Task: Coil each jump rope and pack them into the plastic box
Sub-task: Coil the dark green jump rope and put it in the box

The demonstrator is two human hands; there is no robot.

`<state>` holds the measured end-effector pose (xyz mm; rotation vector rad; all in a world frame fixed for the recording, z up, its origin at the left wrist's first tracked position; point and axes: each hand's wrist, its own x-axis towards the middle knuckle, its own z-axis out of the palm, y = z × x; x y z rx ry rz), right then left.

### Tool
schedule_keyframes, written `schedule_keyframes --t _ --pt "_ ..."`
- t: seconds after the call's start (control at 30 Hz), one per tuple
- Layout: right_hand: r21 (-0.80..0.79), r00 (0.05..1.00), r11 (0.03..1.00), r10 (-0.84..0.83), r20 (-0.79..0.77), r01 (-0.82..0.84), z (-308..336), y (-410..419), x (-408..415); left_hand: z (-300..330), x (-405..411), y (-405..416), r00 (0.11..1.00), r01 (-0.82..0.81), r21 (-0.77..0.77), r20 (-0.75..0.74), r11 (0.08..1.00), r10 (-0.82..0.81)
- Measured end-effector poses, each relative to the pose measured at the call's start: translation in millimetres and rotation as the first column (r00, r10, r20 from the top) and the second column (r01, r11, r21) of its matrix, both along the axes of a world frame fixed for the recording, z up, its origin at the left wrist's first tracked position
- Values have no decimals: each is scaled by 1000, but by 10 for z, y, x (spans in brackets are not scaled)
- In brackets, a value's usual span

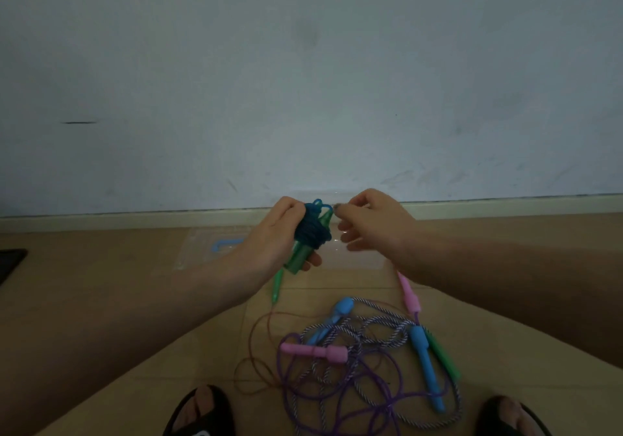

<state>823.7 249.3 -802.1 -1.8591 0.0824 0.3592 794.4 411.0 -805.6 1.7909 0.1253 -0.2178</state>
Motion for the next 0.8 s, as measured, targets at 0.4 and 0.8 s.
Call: schedule_keyframes --t 0.4,0.8 --pt "138 970 988 97 -225 -67 -212 135 637 -122 783 -100 953 -113 -282 -302 953 24" --pt "-33 931 984 -177 -321 175 -1204 40 1884 -1149 2011 286 960 279 726 -198 629 -197"
